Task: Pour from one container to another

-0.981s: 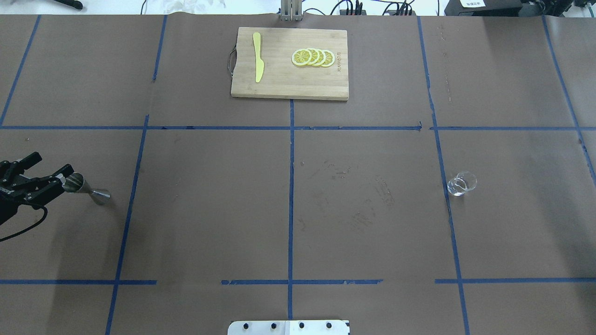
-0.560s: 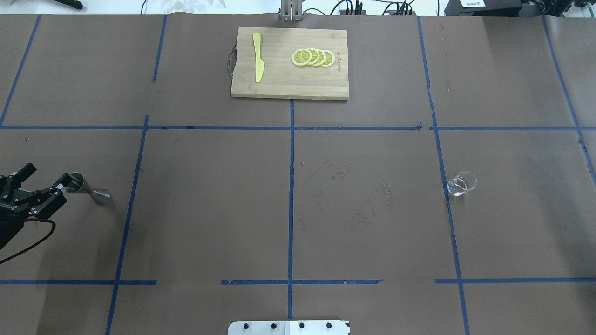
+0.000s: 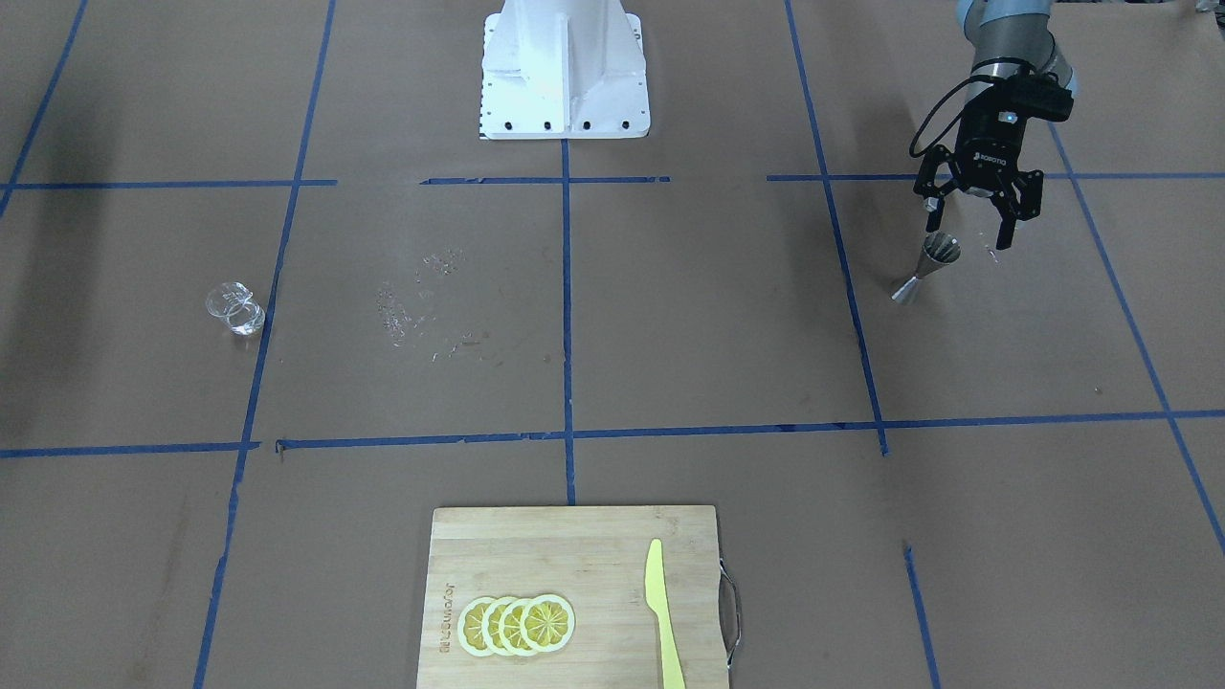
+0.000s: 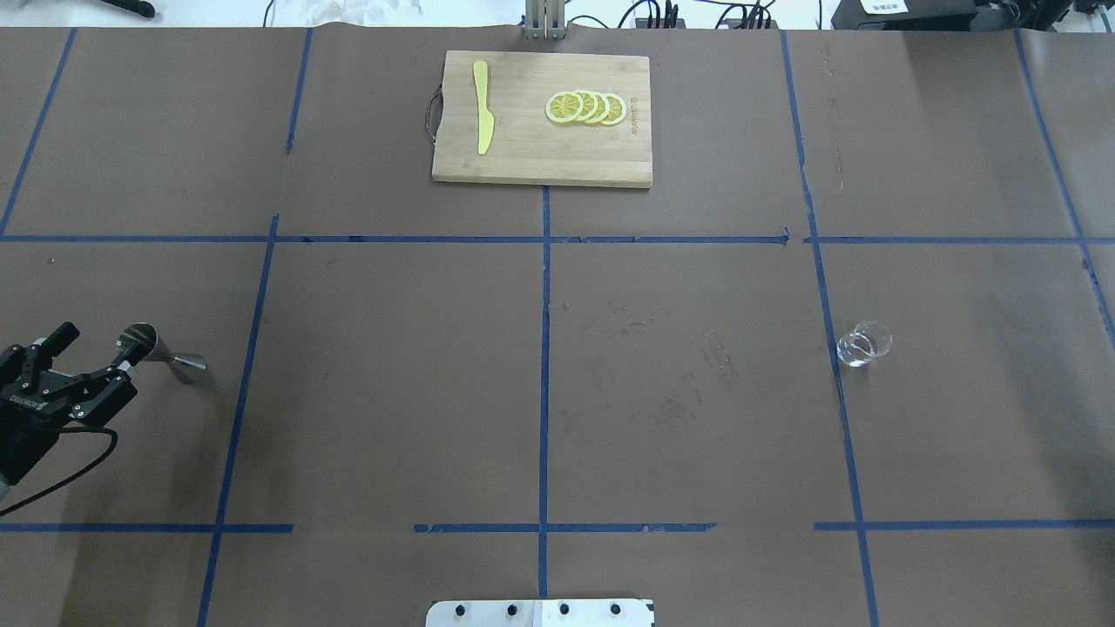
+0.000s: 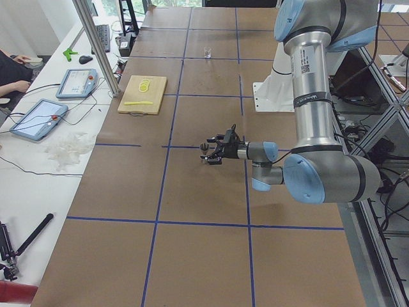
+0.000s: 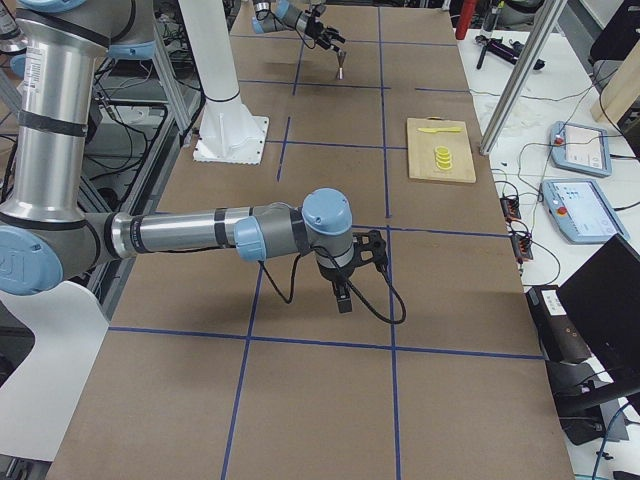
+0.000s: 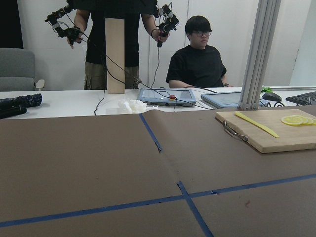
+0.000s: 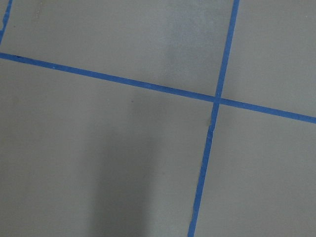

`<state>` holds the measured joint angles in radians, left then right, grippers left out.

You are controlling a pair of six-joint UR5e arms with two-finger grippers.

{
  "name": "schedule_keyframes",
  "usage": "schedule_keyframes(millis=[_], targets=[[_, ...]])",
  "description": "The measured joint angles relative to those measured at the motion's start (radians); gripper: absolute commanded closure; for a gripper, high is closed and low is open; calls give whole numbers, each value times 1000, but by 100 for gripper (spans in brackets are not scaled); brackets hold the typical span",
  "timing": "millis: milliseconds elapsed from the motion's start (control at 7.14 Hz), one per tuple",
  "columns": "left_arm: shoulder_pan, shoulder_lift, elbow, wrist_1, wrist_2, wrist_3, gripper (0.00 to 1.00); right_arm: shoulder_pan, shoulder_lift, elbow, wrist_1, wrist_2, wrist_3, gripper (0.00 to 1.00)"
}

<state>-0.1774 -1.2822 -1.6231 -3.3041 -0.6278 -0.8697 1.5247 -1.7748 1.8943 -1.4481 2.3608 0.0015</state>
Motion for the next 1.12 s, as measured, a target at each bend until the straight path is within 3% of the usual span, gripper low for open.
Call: schedule_keyframes(millis=[981,1121], targets=[[15,-90,115,-2,-3,0,1,0,-1,0,0,0,0,0],[19,-100,128,-3,-4,1,8,0,-1,0,0,0,0,0]])
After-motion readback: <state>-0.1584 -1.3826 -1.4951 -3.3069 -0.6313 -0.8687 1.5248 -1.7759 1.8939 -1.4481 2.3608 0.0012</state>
